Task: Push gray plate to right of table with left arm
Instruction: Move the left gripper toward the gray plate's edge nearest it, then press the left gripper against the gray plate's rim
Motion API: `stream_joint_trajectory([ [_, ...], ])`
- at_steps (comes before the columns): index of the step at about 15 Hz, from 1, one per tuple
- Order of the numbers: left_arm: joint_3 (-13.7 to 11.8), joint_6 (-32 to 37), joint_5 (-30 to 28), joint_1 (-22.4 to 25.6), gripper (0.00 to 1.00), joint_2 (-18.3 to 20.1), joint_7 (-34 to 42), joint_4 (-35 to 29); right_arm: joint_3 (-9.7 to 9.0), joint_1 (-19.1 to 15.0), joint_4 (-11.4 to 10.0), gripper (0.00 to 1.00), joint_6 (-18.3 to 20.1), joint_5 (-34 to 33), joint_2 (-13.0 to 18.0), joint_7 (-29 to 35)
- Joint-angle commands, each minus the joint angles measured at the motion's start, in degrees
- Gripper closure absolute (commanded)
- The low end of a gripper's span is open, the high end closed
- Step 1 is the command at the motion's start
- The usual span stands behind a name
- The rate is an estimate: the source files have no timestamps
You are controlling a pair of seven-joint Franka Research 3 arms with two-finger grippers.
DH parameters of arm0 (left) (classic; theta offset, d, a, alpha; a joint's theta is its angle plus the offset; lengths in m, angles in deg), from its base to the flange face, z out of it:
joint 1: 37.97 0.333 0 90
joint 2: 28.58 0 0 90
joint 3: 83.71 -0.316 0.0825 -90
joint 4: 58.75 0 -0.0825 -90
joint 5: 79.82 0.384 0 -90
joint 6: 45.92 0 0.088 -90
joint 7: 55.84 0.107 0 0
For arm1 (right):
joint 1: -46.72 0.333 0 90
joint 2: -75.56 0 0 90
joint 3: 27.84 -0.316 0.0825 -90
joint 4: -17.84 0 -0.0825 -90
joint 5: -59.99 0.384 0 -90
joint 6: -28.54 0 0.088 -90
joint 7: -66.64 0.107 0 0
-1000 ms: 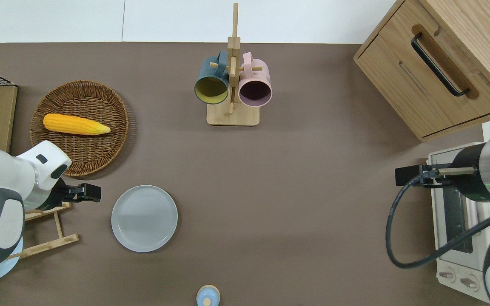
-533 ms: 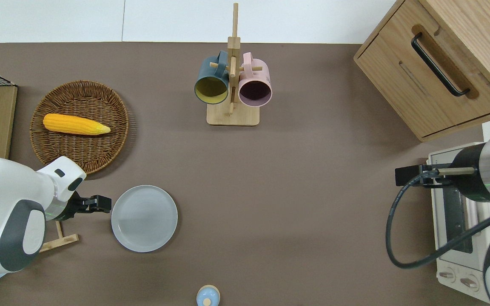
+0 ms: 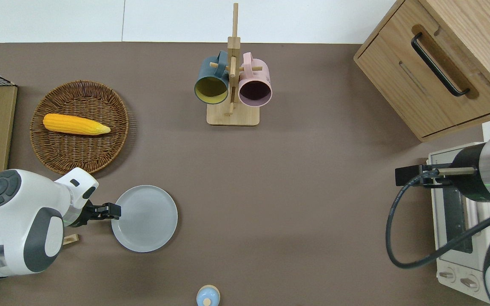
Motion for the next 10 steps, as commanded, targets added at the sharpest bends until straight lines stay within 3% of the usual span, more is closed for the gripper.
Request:
stream_joint_trajectory([
  [1, 0.39, -5.02, -2.00, 0.24, 0.09, -0.55, -0.68, -3.94, -0.83, -1.38, -1.56, 0.005, 0.07, 1.23, 1.57, 0.58],
  [4, 0.39, -7.67, -3.67, -0.20, 0.26, -0.73, -0.68, -6.06, -0.83, -1.38, -1.56, 0.005, -0.02, 1.23, 1.57, 0.58],
  [8, 0.56, -7.67, -4.82, -0.38, 0.57, -0.64, -0.68, -6.15, -0.83, -1.38, -1.56, 0.005, -0.02, 1.23, 1.57, 0.58],
  [10, 0.56, -7.67, -5.08, -0.38, 0.68, -0.64, -0.68, -6.15, -0.83, -1.38, -1.56, 0.005, -0.02, 1.23, 1.57, 0.58],
])
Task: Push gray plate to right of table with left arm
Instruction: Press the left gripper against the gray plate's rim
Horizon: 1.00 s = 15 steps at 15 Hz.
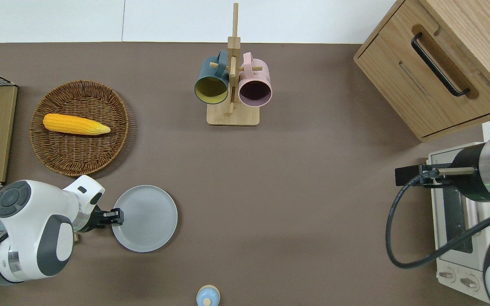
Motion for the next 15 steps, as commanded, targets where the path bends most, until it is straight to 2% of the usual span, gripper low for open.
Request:
stream_joint_trajectory([
  [1, 0.31, -1.73, -2.01, -0.28, 0.75, 0.39, -0.56, -1.76, -0.83, -1.38, -1.56, 0.005, -0.02, 1.23, 1.57, 0.58],
  [8, 0.31, -1.47, -5.26, -0.28, 0.93, 0.39, -0.91, -1.76, -0.83, -1.38, -1.56, 0.005, -0.01, 1.23, 1.57, 0.58],
  [11, 0.66, -1.21, -5.70, -0.37, 0.99, 0.48, -3.28, -1.76, -0.83, -1.38, -1.56, 0.005, -0.02, 1.23, 1.57, 0.58],
  [15, 2.68, -1.21, -8.16, -0.54, 1.00, 0.48, -5.04, -1.85, -0.83, -1.38, -1.56, 0.005, 0.07, 1.23, 1.57, 0.58],
])
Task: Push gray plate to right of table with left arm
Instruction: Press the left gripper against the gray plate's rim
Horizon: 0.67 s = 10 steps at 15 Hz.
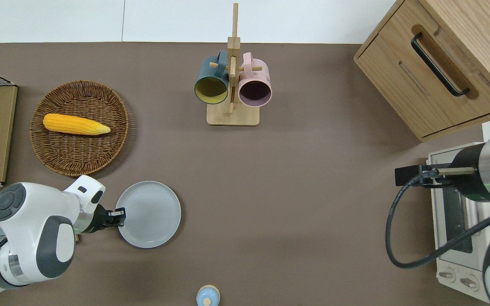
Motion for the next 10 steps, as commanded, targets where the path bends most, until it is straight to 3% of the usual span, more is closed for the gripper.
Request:
stream_joint_trajectory([
  [1, 1.66, -1.88, -2.59, -0.75, 1.00, -0.75, -3.09, -1.38, -0.83, -1.38, -1.56, 0.005, -0.01, 1.23, 1.57, 0.58],
  [7, 4.56, -3.19, -5.40, -3.73, 1.00, -0.84, -7.92, -1.30, -0.83, -1.38, -1.56, 0.005, -0.02, 1.23, 1.57, 0.67],
  [10, 4.82, -4.95, -7.77, -8.56, 1.00, -0.93, -11.43, -1.21, -0.83, -1.38, -1.56, 0.005, -0.02, 1.23, 1.57, 0.58],
])
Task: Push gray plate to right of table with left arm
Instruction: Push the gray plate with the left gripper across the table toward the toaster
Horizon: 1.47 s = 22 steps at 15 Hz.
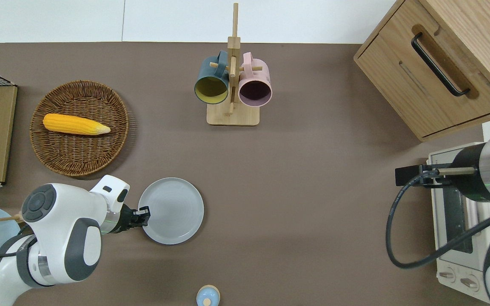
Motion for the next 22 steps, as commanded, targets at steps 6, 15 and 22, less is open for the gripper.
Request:
stream_joint_trajectory([
  [6, 0.19, -6.98, -3.96, -14.68, 1.00, -1.64, -12.26, -0.26, -0.83, -1.38, -1.56, 0.005, -0.02, 1.23, 1.57, 0.58],
  [15, 2.82, -10.23, -8.53, -21.02, 1.00, -3.75, -16.31, 3.09, -0.83, -1.38, -1.56, 0.005, -0.01, 1.23, 1.57, 0.67],
  [22, 4.76, -15.60, -9.58, -24.88, 1.00, -8.83, -18.68, 6.15, -0.83, -1.38, -1.56, 0.005, -0.02, 1.23, 1.57, 0.58],
])
